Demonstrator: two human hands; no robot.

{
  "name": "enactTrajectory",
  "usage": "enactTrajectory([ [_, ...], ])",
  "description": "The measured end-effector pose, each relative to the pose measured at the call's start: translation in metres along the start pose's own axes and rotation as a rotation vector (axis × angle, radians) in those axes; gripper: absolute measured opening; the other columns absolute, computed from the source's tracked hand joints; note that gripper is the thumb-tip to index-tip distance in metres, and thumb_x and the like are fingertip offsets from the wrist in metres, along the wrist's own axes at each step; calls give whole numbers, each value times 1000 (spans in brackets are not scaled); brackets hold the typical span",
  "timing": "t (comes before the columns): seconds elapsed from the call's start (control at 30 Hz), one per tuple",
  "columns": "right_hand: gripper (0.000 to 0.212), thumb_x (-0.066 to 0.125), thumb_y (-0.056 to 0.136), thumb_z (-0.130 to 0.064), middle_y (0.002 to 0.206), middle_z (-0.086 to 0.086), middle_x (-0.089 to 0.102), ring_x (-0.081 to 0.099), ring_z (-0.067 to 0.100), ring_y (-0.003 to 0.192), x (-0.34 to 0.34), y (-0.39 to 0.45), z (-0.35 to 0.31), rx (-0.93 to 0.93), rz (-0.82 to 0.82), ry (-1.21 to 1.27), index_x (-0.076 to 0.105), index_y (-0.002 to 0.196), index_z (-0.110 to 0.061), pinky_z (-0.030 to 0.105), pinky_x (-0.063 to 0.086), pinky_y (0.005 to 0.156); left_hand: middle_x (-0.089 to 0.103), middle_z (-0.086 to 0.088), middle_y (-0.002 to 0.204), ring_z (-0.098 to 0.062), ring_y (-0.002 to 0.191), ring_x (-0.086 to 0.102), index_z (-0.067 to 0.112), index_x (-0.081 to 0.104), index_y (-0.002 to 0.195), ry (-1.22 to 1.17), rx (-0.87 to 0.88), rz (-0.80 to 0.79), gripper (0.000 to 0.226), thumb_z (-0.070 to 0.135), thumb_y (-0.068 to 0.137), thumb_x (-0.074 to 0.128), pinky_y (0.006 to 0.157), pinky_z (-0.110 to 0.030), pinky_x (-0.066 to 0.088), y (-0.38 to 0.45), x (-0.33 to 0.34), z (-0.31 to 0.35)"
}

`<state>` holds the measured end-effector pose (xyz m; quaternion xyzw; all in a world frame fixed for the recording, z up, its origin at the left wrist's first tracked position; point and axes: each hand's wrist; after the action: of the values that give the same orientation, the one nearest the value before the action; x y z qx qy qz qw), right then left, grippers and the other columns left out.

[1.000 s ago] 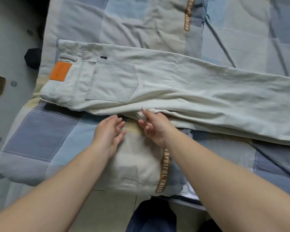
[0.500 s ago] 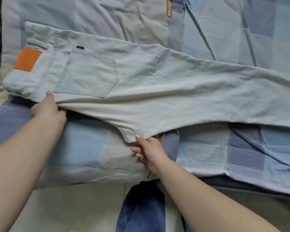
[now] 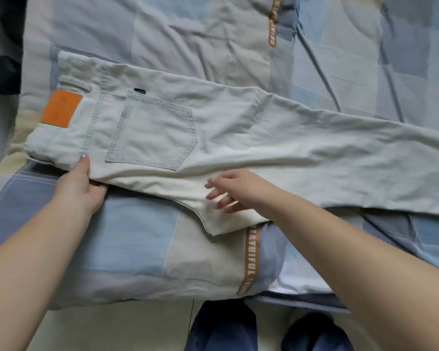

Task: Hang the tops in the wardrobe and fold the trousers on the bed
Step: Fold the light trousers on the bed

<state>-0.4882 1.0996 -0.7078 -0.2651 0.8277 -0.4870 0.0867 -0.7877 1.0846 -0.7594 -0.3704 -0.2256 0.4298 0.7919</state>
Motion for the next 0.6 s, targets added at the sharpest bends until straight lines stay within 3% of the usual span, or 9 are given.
enactTrajectory([
  [0.07,19,54,95,-33,94,-3,63,61,11,74,0,27,-27,-114,125,-140,62,104,-19,22,47,65,67,-4,119,-22,106,66,17,60,122,-9,-8,-25,27,22,97,53,87,-49,52,3,0,2],
  [0.13,37,55,94,-33,104,0,58,56,14,88,3,57,-48,-187,135,-356,57,126,-16,19,42,69,67,-5,119,-21,105,66,16,60,123,-24,-11,-33,29,22,95,56,92,-49,51,8,0,5],
  [0.2,57,58,92,-34,126,7,55,56,23,108,3,83,-59,-178,90,-667,40,144,-18,23,43,81,67,-6,119,-21,102,67,14,59,126,-47,7,3,34,18,92,62,94,-50,50,14,0,7],
  [0.27,59,58,90,-31,135,11,51,54,29,116,-2,105,-72,-210,200,-943,37,144,-21,28,41,86,68,-6,117,-21,96,70,14,59,124,-72,49,74,40,18,86,70,88,-50,53,21,-2,12],
  [0.37,40,52,87,-28,122,11,60,58,27,105,-9,125,-104,-307,526,-828,53,126,-26,29,40,78,69,-3,113,-20,90,71,18,62,121,-68,47,108,44,28,80,76,81,-46,57,28,-4,17],
  [0.43,47,57,87,-29,129,11,56,56,23,107,-7,134,-115,-300,455,-817,49,134,-24,27,42,83,70,-5,113,-21,93,71,17,62,122,-127,3,21,37,27,86,69,86,-46,55,31,-2,17],
  [0.5,63,60,89,-31,146,10,42,45,21,128,7,139,-118,-294,293,-776,36,145,-20,28,35,104,70,-8,114,-23,97,70,13,61,123,-236,-22,-83,32,23,92,61,84,-45,55,29,-2,20],
  [0.6,63,59,90,-32,151,6,33,34,21,137,28,141,-120,-294,217,-460,33,147,-20,33,28,113,70,-8,114,-23,102,68,11,59,125,-330,2,-208,32,22,95,54,79,-40,55,18,-4,27],
])
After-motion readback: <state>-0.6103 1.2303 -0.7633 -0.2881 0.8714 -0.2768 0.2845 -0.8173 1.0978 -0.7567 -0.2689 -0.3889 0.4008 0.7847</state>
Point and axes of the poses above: each hand's wrist, its own y-axis towards the middle knuckle, its own x-axis out of the palm, z = x × y
